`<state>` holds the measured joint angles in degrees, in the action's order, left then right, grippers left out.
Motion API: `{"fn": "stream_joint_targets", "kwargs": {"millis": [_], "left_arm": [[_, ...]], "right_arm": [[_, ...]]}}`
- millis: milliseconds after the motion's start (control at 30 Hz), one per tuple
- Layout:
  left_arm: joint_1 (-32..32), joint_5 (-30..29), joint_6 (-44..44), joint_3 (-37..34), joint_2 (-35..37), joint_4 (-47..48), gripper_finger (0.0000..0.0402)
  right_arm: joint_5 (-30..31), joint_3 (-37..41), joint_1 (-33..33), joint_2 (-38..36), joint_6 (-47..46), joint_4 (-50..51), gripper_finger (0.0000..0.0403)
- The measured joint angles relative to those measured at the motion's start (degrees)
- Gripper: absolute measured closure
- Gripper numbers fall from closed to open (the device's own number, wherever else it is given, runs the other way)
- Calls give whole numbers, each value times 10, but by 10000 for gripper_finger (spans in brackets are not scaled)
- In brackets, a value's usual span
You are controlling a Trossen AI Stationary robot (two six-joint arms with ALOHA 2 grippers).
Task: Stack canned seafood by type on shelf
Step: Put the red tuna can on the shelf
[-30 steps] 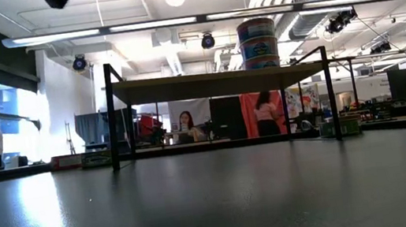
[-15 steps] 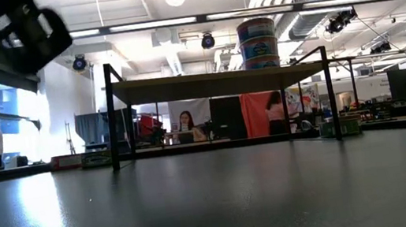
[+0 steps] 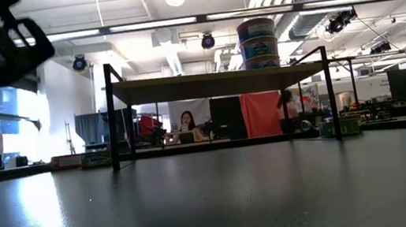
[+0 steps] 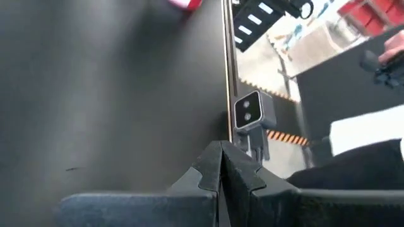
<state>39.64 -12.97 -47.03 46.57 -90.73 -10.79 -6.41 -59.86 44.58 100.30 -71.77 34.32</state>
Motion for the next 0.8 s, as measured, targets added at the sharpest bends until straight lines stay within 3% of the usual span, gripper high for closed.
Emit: {"fn": "stream_joint_targets", "kwargs": {"millis": [167, 400, 600, 800], "left_arm": [[-1, -31, 55, 0, 85, 107, 402], [-1, -82, 97, 0, 162, 222, 402], [-3, -125, 113, 0, 156, 236, 402], [-21, -191, 163, 0, 100, 199, 401]], "right_arm": [[93, -35, -87, 26, 73, -46, 403], [134, -127, -213, 105, 194, -83, 403], [132, -236, -259, 132, 302, -57, 403], [131, -276, -239, 96, 330, 81, 403]]}}
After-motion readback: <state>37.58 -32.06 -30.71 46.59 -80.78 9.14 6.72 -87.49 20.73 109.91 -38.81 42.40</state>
